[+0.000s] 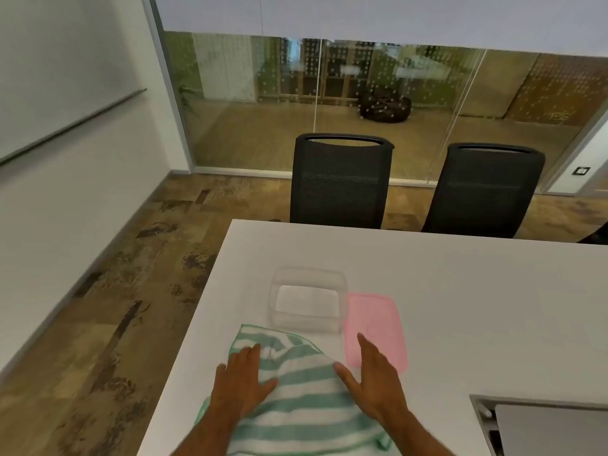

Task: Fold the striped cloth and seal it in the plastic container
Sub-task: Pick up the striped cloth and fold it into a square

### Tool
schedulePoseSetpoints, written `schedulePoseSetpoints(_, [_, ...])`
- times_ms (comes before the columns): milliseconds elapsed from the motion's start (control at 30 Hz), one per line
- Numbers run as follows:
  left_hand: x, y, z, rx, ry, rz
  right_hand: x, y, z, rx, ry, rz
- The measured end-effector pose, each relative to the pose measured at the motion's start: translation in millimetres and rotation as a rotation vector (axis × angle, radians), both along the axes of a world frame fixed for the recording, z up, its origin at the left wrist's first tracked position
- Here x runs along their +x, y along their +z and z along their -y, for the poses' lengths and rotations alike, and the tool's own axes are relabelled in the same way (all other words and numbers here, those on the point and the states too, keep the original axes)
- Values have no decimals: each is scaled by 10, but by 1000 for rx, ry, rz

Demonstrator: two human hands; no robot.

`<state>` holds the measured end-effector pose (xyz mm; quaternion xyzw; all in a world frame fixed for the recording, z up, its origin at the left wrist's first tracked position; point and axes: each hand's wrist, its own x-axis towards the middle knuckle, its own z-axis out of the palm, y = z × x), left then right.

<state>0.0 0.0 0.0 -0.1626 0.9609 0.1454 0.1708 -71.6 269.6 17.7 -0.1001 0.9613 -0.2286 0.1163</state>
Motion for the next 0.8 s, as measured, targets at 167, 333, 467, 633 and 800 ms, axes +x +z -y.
schedulePoseSetpoints(167, [170,-193,22,-35,-16,154,140,-160,-163,76,61,210])
schedulePoseSetpoints(333, [206,-236,-1,-91,-83,166,159,-127,-215,203,180,379])
schedulePoseSetpoints(467, [211,-231,-26,-120,-111,122,166,-171,-252,250,235,340])
schedulePoseSetpoints(633, [116,-69,-138,34,-30,-58,74,-13,-251,31,96,268])
schedulePoseSetpoints(800, [-75,220,-241,344,75,-337,-51,440,-168,-197,19,177])
